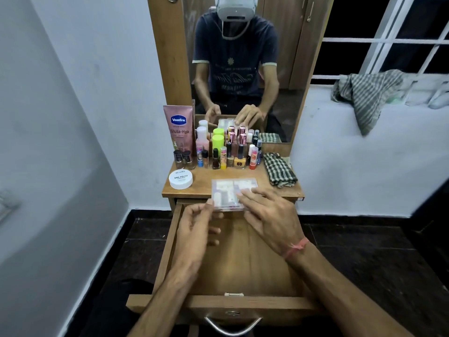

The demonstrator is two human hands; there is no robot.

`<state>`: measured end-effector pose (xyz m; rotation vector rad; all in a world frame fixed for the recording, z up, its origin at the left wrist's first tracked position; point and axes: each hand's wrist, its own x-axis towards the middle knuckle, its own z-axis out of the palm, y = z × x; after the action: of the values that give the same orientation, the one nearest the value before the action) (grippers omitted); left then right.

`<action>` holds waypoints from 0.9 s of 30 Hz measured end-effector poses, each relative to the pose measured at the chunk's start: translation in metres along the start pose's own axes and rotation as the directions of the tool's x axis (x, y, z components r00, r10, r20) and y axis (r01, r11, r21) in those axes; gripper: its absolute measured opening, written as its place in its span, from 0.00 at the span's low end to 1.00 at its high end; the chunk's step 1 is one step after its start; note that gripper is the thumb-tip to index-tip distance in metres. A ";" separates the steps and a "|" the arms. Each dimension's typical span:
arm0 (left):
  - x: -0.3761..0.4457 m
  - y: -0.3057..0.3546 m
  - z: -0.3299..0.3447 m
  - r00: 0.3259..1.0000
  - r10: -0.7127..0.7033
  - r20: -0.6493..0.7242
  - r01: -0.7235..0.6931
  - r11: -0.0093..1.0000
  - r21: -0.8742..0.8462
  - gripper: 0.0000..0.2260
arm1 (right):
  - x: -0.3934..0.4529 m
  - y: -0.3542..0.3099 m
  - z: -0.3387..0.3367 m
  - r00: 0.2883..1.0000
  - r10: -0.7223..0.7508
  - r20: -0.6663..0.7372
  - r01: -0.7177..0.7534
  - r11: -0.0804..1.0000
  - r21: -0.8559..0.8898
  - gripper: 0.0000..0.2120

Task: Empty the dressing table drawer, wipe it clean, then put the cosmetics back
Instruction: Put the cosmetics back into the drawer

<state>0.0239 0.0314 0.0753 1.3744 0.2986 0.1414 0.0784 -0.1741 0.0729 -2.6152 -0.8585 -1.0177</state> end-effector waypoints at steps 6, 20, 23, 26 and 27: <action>-0.008 0.001 -0.007 0.998 0.004 0.070 0.000 0.999 -0.053 0.14 | -0.035 -0.030 -0.018 0.997 0.079 0.006 -0.079 0.988 0.132 0.18; 0.005 -0.029 0.009 0.984 -0.150 0.099 0.138 0.984 0.116 0.18 | -0.048 -0.045 -0.022 0.829 0.311 0.465 -0.401 0.910 0.106 0.13; 0.006 -0.033 0.015 0.983 -0.161 0.091 0.146 0.977 0.153 0.17 | -0.050 -0.043 -0.021 0.800 0.340 0.494 -0.433 0.897 0.084 0.09; 0.005 -0.035 0.023 0.980 -0.174 0.098 0.153 0.969 0.195 0.18 | -0.048 -0.045 -0.020 0.763 0.326 0.559 -0.449 0.888 0.095 0.09; 0.004 -0.035 0.026 0.978 -0.179 0.105 0.153 0.964 0.216 0.18 | -0.047 -0.047 -0.020 0.750 0.313 0.583 -0.452 0.886 0.107 0.08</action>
<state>0.0332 0.0009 0.0447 1.5501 0.3306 -0.1182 0.0118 -0.1651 0.0553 -2.7211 -0.4457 -0.0250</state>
